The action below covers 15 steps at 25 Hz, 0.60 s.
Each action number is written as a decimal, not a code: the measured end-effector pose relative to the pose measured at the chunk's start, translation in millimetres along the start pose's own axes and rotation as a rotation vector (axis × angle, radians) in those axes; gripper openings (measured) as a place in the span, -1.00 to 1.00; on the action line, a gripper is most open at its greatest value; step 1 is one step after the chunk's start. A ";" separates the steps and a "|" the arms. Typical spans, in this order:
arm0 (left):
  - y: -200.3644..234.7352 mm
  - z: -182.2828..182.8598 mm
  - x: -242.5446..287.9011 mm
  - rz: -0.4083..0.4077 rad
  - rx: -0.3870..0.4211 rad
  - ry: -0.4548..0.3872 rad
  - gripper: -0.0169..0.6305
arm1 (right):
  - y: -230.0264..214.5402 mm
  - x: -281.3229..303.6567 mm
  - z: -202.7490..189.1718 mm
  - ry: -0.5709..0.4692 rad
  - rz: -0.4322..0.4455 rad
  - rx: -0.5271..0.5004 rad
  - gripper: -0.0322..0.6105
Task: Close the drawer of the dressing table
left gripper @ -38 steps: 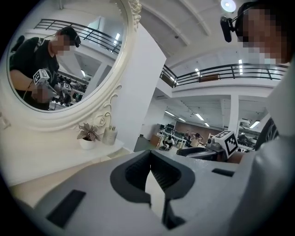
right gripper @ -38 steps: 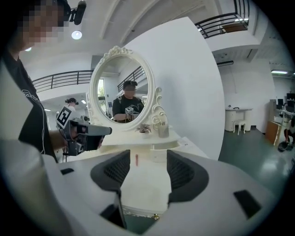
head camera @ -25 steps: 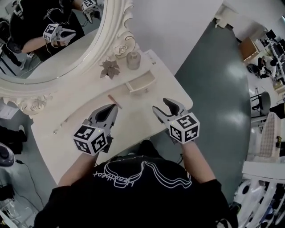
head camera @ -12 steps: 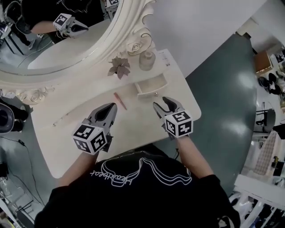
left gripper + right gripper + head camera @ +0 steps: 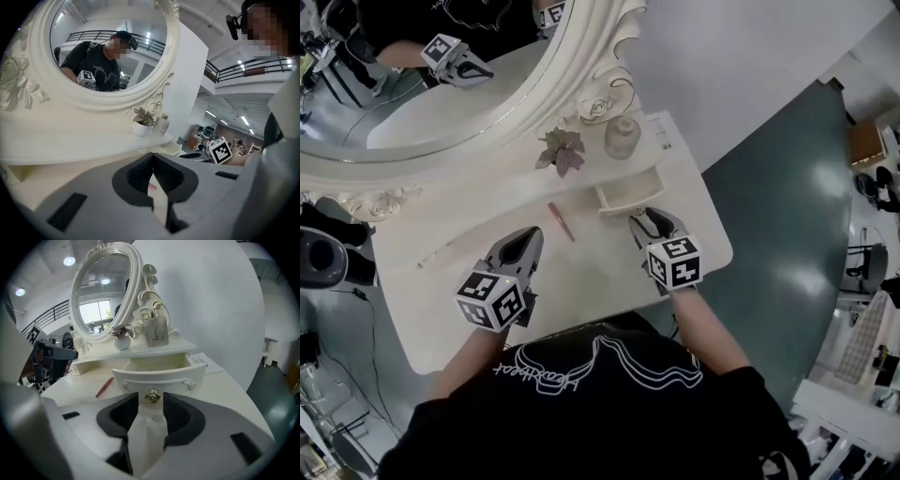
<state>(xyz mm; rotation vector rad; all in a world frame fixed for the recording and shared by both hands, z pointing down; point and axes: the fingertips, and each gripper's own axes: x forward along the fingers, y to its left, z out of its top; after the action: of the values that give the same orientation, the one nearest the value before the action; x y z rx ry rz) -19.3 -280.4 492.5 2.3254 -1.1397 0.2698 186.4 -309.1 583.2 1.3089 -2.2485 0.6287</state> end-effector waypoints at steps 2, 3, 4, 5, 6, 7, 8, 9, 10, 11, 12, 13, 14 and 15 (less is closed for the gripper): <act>3.2 -1.5 -0.3 0.007 -0.003 0.005 -0.93 | 0.0 2.2 1.4 -0.009 -0.002 0.013 -0.45; 4.1 -2.1 -0.6 0.010 -0.004 0.005 -0.94 | -0.2 3.0 1.8 -0.012 -0.005 0.019 -0.48; 4.8 -2.8 -0.9 0.013 -0.005 0.006 -0.93 | -0.7 3.3 1.8 -0.016 -0.010 0.025 -0.50; 5.7 -3.8 -1.2 0.017 -0.005 0.006 -0.94 | -1.7 3.4 1.6 -0.018 -0.017 0.030 -0.53; 7.0 -4.7 -1.4 0.023 -0.003 0.007 -0.94 | -3.0 3.3 1.4 -0.021 -0.023 0.036 -0.56; 8.7 -5.6 -1.6 0.031 0.000 0.007 -0.94 | -4.2 3.1 1.2 -0.023 -0.028 0.045 -0.59; 10.4 -6.2 -1.9 0.040 0.001 0.007 -0.93 | -4.7 2.9 0.9 -0.024 -0.030 0.054 -0.58; 11.6 -6.3 -2.6 0.045 -0.002 0.006 -0.94 | -4.7 2.7 0.5 -0.023 -0.030 0.060 -0.58; 12.0 -5.8 -3.5 0.047 -0.006 0.003 -0.94 | -4.4 2.7 0.1 -0.021 -0.031 0.064 -0.58; 11.8 -4.9 -4.3 0.046 -0.007 -0.001 -0.94 | -4.1 2.8 0.0 -0.019 -0.032 0.066 -0.58; 11.3 -4.3 -4.8 0.045 -0.006 -0.003 -0.94 | -4.2 2.7 -0.1 -0.018 -0.034 0.068 -0.58; 10.6 -4.3 -5.0 0.043 -0.004 -0.003 -0.94 | -4.6 2.2 -0.5 -0.018 -0.036 0.072 -0.58; 10.1 -4.9 -5.0 0.042 -0.004 -0.003 -0.93 | -5.4 1.5 -1.2 -0.018 -0.039 0.077 -0.58; 10.0 -5.7 -5.1 0.041 -0.006 -0.002 -0.94 | -6.2 0.9 -1.9 -0.019 -0.041 0.082 -0.58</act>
<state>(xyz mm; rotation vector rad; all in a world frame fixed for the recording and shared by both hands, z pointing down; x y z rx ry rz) -30.1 -279.0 499.1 2.2997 -1.1888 0.2789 191.8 -311.3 586.1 1.4025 -2.2261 0.7029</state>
